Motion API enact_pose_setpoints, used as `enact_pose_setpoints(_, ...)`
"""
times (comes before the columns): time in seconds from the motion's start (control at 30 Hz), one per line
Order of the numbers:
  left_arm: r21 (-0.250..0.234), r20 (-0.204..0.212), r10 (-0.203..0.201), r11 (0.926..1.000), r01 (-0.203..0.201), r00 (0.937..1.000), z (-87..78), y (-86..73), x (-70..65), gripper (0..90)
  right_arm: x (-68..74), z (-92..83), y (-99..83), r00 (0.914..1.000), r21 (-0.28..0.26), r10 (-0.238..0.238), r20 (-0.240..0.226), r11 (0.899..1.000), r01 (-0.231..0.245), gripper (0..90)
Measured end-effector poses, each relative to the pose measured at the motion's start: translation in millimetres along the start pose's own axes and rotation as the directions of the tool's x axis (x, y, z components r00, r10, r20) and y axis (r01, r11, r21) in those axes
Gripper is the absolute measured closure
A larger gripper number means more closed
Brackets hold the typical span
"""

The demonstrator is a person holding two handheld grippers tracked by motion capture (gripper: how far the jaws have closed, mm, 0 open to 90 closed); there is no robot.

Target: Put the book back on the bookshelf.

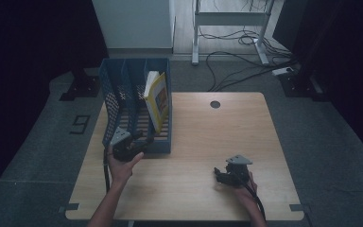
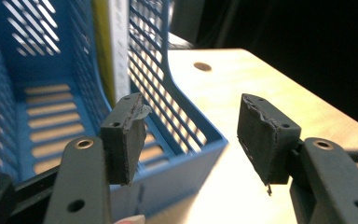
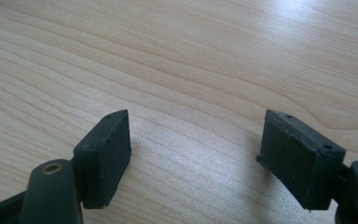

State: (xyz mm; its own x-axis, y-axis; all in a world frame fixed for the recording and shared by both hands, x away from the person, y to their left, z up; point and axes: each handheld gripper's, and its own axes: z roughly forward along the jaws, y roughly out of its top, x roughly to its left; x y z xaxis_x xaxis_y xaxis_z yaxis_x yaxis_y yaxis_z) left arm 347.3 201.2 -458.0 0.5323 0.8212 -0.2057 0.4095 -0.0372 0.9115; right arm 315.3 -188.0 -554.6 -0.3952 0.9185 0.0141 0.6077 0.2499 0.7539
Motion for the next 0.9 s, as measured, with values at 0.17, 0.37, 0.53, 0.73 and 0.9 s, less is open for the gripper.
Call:
enact_pose_setpoints(0.17, 0.056, 0.029, 0.024, 0.9981, -0.025, 0.9993, -2.6, -21.5, -6.2, 40.4, 0.0, 0.0, 0.0, 1.0000, 0.000, 0.000, 0.000, 1.000, 0.000, 23.5)
enact_pose_setpoints(0.37, 0.098, 0.053, 0.038, 0.9942, -0.043, 0.9979, -5.4, -39.1, -10.4, 39.6, 0.0, 0.0, 0.0, 1.0000, 0.000, 0.000, 0.000, 1.000, 0.000, 23.5)
enact_pose_setpoints(0.53, 0.125, 0.069, 0.048, 0.9905, -0.057, 0.9964, -7.3, -52.1, -14.0, 39.1, 0.0, 0.0, 0.0, 1.0000, 0.000, 0.000, 0.000, 1.000, 0.000, 23.5)
enact_pose_setpoints(0.73, 0.139, 0.091, 0.049, 0.9884, -0.062, 0.9947, -5.6, -57.7, -16.1, 38.9, 0.1, 0.0, 0.0, 1.0000, 0.000, 0.000, 0.000, 1.000, 0.000, 23.5)
enact_pose_setpoints(0.9, 0.139, 0.090, 0.046, 0.9886, -0.059, 0.9948, -5.1, -58.0, -15.8, 38.9, 0.0, 0.0, 0.0, 1.0000, 0.000, 0.000, 0.000, 1.000, 0.000, 23.5)
